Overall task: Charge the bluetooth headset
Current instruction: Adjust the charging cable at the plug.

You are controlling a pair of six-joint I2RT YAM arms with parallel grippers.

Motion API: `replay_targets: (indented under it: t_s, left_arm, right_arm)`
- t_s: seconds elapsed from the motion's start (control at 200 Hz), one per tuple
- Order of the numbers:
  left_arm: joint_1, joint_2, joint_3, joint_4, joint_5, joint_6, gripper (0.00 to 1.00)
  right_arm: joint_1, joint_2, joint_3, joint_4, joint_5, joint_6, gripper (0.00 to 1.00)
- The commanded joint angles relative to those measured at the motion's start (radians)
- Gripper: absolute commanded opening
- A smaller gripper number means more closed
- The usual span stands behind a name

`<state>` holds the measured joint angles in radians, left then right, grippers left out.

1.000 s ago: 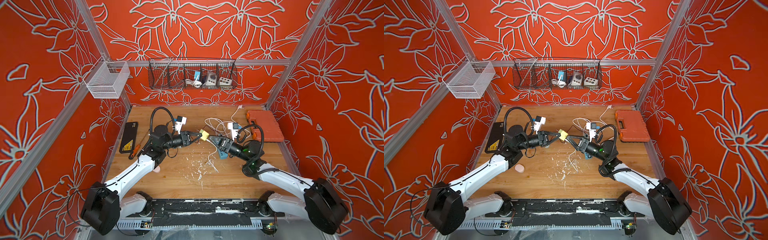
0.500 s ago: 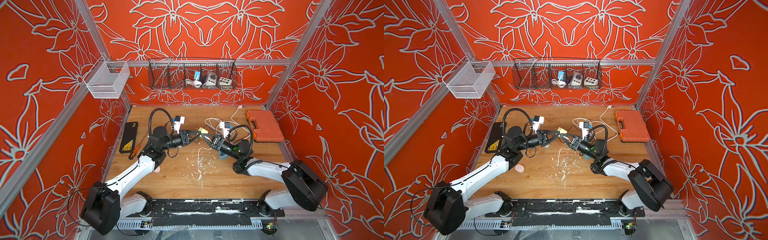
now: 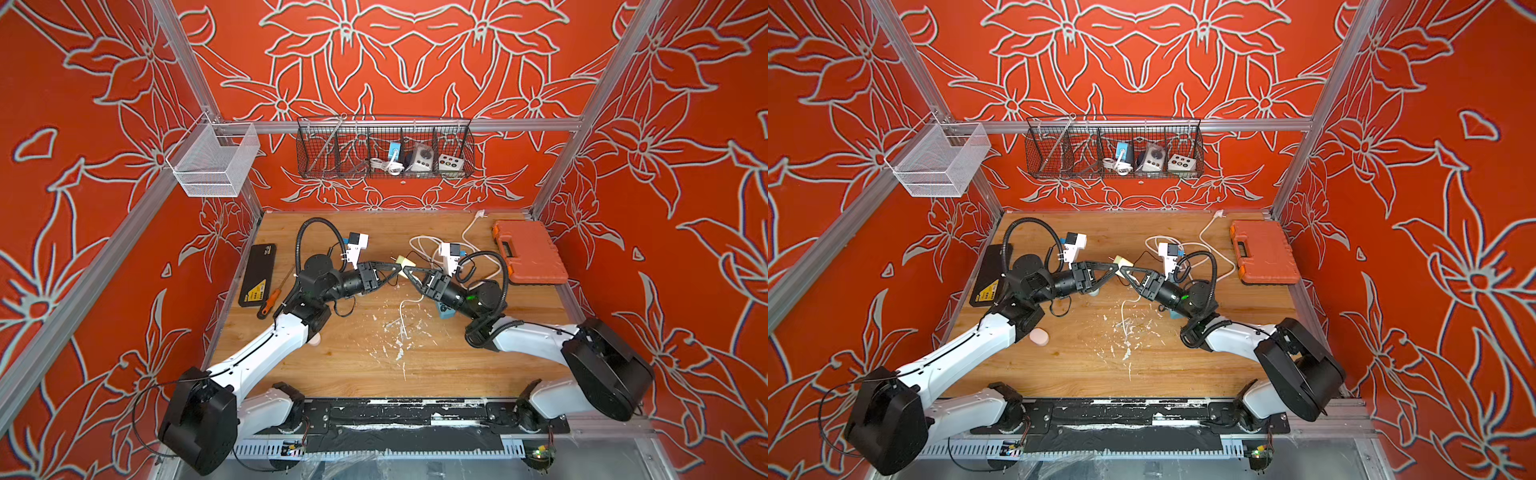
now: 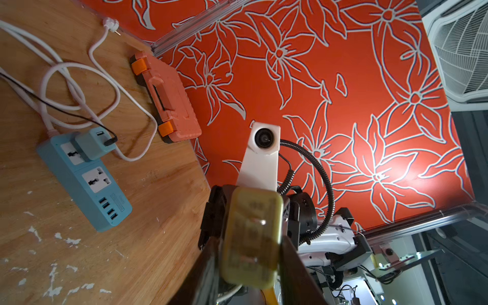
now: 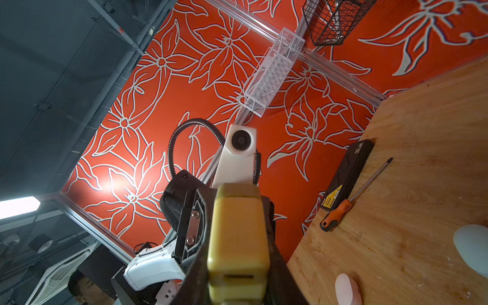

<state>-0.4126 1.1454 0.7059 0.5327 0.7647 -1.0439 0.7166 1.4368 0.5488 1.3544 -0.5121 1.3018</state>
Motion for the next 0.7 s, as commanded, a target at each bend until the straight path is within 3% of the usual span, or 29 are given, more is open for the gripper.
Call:
replay_targets:
  t_s: [0.0, 0.17, 0.32, 0.495, 0.691]
  left_arm:
    - [-0.003, -0.054, 0.011, -0.096, -0.003, 0.042, 0.61]
    - [-0.004, -0.180, -0.052, -0.247, -0.055, 0.154, 0.81]
    - [-0.032, -0.282, -0.113, -0.384, -0.144, 0.254, 0.87]
    - [-0.198, -0.320, -0.135, -0.517, -0.369, 0.370, 0.89]
    - [-0.366, -0.254, -0.170, -0.482, -0.589, 0.421, 0.92]
  right_arm:
    - [-0.003, -0.016, -0.003, 0.050, 0.023, -0.006, 0.11]
    - [-0.015, -0.031, 0.003, 0.007, 0.031, -0.008, 0.11]
    - [-0.024, -0.064, 0.025, -0.062, 0.037, -0.032, 0.11]
    - [-0.025, -0.092, 0.046, -0.114, 0.053, -0.049, 0.12]
    - [-0.025, -0.109, 0.059, -0.144, 0.072, -0.059, 0.12]
